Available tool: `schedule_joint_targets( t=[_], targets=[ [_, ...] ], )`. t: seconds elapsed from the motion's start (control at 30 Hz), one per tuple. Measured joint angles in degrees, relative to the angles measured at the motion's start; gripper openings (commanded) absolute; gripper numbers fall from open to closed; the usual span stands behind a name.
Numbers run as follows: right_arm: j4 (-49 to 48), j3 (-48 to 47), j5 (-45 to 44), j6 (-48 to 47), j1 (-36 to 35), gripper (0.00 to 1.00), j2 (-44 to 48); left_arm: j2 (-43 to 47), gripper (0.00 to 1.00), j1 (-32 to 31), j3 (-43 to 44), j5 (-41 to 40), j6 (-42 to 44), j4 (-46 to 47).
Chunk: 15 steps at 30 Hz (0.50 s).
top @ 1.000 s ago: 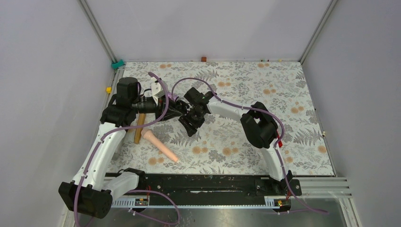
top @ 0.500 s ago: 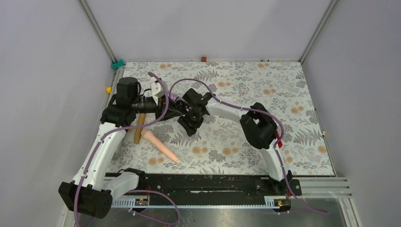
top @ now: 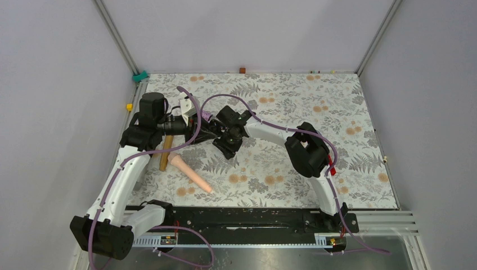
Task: Insert the wireless bluetooth earbuds into the charging case
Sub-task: Pick up the earbud from the center of the board.
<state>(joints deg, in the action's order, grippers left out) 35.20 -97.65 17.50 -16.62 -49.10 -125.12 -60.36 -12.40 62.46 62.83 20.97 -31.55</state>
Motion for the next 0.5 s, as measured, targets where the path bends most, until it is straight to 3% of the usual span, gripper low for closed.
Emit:
schedule_joint_targets(
  t=[0.13,0.5],
  targets=[
    [0.02,-0.28,-0.57,-0.68,0.0,0.39,-0.22,0.0,0.09,0.0,0.0,0.0,0.0,0.0],
    [0.02,-0.72,-2.01,-2.75,-0.09,0.4,-0.52,0.0,0.09,0.0,0.0,0.02,0.0,0.0]
  ],
)
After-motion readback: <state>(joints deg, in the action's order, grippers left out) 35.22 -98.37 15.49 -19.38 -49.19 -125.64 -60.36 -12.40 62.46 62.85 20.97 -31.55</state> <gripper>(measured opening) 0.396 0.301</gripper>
